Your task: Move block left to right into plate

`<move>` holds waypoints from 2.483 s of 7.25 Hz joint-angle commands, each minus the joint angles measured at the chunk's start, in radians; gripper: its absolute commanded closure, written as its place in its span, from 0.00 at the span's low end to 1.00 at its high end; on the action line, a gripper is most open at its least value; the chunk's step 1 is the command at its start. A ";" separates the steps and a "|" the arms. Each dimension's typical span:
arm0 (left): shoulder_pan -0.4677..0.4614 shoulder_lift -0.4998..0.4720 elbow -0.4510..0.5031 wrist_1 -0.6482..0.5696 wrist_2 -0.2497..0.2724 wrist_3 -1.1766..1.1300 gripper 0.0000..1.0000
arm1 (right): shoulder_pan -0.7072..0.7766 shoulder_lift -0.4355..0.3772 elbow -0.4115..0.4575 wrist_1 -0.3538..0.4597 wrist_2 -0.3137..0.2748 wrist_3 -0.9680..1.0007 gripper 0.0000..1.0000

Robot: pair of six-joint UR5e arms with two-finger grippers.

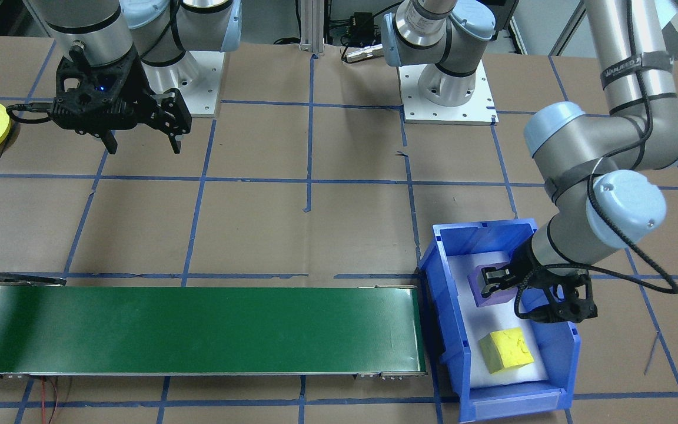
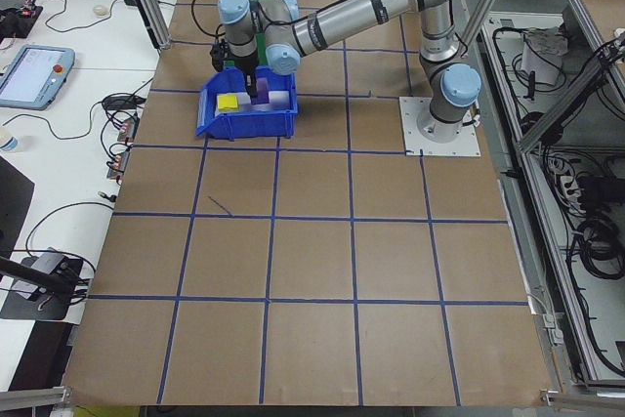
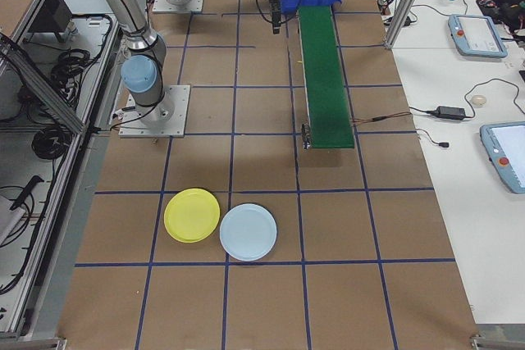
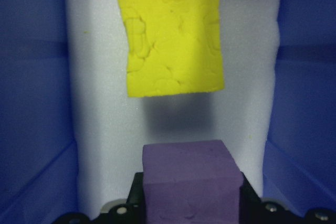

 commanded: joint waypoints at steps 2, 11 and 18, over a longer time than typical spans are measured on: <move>-0.098 0.086 0.097 -0.116 0.001 -0.066 0.92 | 0.000 0.000 0.001 0.000 0.000 0.000 0.00; -0.308 -0.104 0.071 0.243 0.002 -0.158 0.00 | 0.000 0.000 0.001 0.001 0.000 0.000 0.00; -0.005 -0.134 0.120 0.137 0.022 0.012 0.00 | 0.009 -0.014 0.015 0.027 -0.014 -0.011 0.00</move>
